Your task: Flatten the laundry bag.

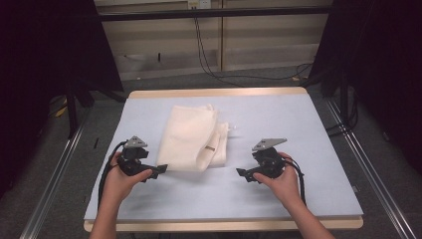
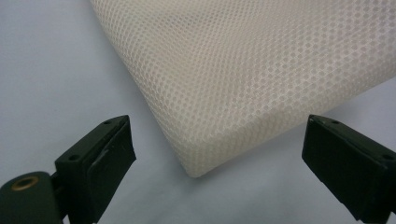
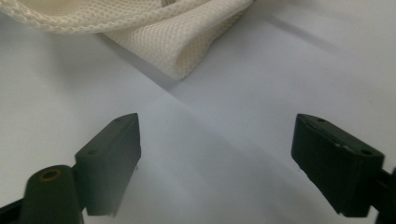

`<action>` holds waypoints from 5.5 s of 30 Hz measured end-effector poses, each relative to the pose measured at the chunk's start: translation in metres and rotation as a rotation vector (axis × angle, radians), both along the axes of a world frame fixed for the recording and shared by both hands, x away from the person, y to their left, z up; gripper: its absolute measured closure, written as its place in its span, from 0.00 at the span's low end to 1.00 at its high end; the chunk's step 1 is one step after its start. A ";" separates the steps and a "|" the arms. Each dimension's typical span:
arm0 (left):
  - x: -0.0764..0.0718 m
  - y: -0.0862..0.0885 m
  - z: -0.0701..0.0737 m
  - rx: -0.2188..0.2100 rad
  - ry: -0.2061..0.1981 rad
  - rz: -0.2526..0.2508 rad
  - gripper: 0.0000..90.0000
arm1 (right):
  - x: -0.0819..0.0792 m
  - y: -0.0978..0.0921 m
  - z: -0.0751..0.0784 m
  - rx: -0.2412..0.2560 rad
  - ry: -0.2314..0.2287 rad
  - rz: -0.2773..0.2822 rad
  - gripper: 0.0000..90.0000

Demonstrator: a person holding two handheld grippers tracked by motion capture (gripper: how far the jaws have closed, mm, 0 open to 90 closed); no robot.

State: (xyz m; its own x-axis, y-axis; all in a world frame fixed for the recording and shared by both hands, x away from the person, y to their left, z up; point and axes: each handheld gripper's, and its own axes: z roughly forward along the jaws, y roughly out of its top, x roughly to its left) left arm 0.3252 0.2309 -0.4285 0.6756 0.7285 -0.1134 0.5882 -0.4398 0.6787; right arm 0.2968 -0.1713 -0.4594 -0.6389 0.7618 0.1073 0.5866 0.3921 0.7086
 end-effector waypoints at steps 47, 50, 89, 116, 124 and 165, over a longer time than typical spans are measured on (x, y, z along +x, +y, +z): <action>-0.005 -0.038 -0.011 0.083 -0.057 -0.122 0.45 | 0.032 0.047 -0.012 0.082 0.013 0.069 0.93; -0.006 -0.037 -0.010 0.087 -0.070 -0.109 0.57 | 0.031 0.047 -0.012 0.070 0.005 0.076 0.95; 0.004 -0.024 -0.012 -0.078 -0.042 0.016 0.91 | 0.015 -0.010 -0.005 -0.014 -0.023 -0.005 0.97; 0.006 0.002 -0.023 -0.119 0.019 0.147 0.87 | 0.007 -0.023 -0.007 0.002 -0.034 -0.024 0.97; 0.007 0.005 -0.025 -0.144 0.023 0.165 0.87 | 0.007 -0.024 -0.006 0.001 -0.036 -0.027 0.97; 0.011 0.046 -0.016 -0.085 0.035 0.326 0.30 | 0.007 -0.041 -0.008 0.032 0.000 -0.090 0.82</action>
State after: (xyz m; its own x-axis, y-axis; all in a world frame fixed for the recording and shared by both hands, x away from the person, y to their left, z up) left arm 0.3362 0.2773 -0.4447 0.4035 0.8924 -0.2019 0.7123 -0.1678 0.6816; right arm 0.3038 -0.2123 -0.4675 -0.5683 0.8120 0.1328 0.6184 0.3150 0.7199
